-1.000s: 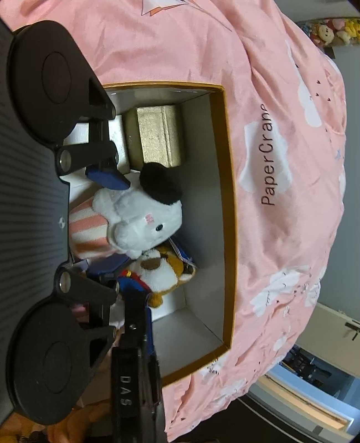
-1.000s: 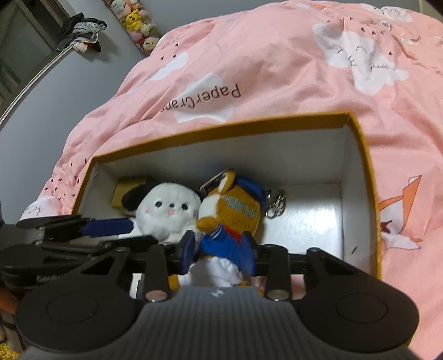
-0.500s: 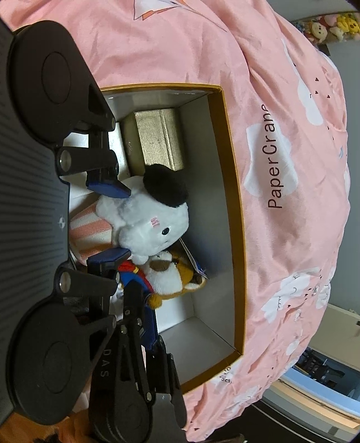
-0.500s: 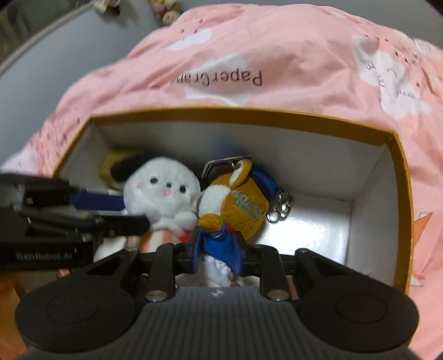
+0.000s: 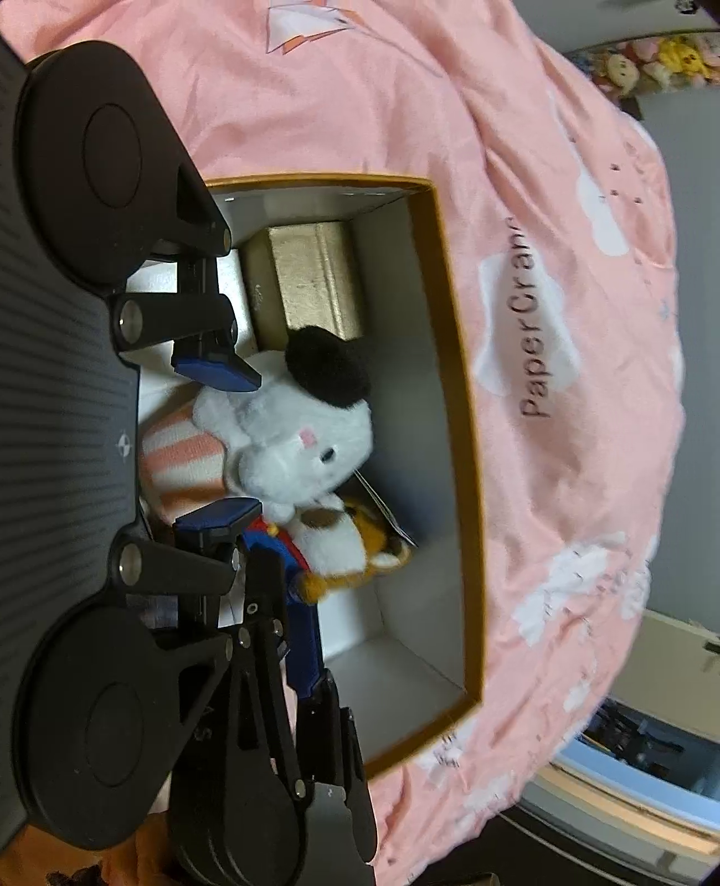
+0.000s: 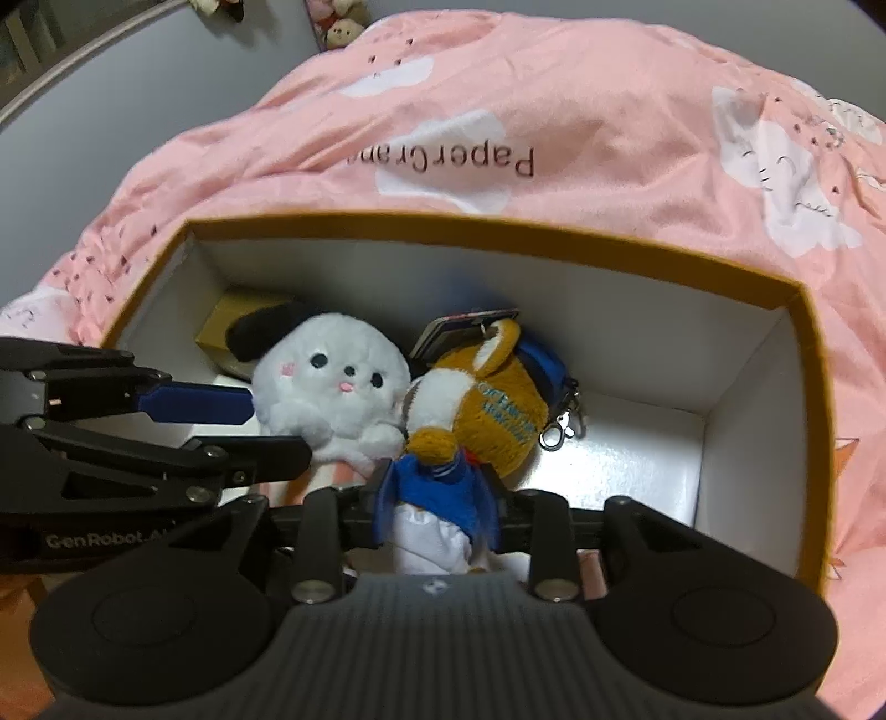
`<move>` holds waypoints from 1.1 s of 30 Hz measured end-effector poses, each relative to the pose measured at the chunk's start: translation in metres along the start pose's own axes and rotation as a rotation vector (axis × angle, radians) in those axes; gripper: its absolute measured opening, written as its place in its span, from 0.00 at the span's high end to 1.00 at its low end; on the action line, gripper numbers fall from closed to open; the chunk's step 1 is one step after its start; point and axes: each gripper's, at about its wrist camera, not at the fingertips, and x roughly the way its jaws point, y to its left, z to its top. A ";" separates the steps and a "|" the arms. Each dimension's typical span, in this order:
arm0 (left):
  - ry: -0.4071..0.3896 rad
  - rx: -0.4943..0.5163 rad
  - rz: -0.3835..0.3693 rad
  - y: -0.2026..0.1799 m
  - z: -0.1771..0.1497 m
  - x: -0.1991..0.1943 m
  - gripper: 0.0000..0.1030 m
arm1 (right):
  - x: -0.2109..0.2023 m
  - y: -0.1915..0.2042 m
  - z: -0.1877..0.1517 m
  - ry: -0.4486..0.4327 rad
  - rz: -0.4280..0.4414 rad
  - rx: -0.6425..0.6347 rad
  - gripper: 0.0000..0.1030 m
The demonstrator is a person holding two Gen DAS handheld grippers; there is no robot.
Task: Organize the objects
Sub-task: 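Reach the left tool to the yellow toy while the right tool reaches the orange crocheted fruit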
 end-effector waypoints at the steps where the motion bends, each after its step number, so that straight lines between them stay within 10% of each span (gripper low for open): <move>1: -0.012 0.001 -0.010 -0.002 0.000 -0.006 0.49 | -0.007 0.002 0.000 -0.020 -0.008 -0.004 0.66; 13: -0.210 0.097 -0.140 -0.056 -0.048 -0.112 0.49 | -0.137 0.029 -0.072 -0.246 -0.005 0.034 0.54; 23: -0.027 0.167 -0.193 -0.091 -0.119 -0.098 0.51 | -0.176 0.045 -0.181 -0.137 -0.133 0.092 0.54; 33: 0.134 0.109 -0.076 -0.093 -0.158 -0.076 0.51 | -0.158 0.055 -0.240 -0.012 -0.201 0.150 0.50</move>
